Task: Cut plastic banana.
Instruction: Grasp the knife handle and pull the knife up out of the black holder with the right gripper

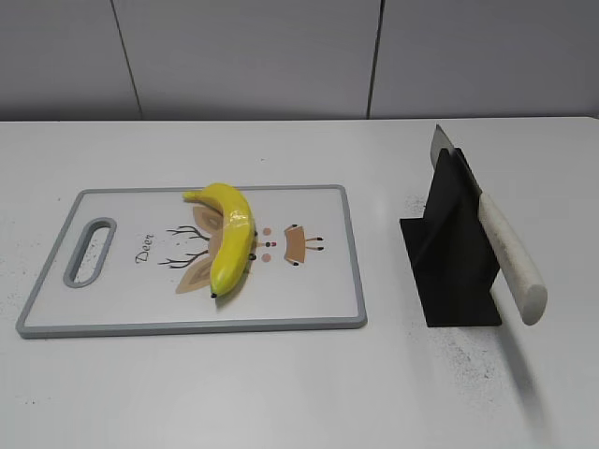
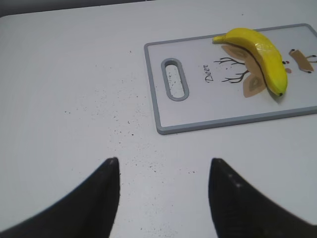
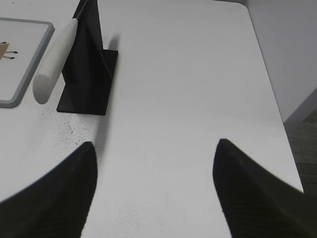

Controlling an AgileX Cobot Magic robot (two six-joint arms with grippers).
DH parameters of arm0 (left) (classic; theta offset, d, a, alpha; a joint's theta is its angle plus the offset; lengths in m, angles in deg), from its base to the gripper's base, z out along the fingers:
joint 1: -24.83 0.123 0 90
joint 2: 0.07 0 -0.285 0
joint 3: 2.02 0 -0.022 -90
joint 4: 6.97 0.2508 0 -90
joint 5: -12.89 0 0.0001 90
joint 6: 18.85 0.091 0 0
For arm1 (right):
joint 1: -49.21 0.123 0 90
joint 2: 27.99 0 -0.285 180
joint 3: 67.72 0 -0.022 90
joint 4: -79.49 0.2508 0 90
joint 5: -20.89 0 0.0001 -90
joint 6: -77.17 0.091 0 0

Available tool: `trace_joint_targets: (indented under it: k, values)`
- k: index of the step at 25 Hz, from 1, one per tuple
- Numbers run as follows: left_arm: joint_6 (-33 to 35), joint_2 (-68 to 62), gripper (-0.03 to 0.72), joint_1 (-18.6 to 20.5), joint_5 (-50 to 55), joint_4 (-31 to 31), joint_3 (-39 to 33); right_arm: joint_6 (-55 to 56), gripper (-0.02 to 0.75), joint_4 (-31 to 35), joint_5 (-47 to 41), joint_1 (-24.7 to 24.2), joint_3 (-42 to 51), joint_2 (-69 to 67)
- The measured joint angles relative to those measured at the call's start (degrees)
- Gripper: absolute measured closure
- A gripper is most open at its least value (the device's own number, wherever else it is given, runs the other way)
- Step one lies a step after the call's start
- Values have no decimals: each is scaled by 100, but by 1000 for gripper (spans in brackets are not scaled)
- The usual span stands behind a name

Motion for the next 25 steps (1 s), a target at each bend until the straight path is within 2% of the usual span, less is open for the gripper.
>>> trace_joint_targets:
  k: [11,16,19,25]
  values:
    - [0,0,174,0,0,0,0,0,185,0,0,0,0,0]
    - [0,0,106,0,0,-12,0,0,185,-16,0,0,0,-86]
    - [0,0,85,0,0,-12,0,0,185,61,-1,0,-24,-488]
    - [0,0,91,0,0,-12,0,0,188,101,-49,0,-454,-1767]
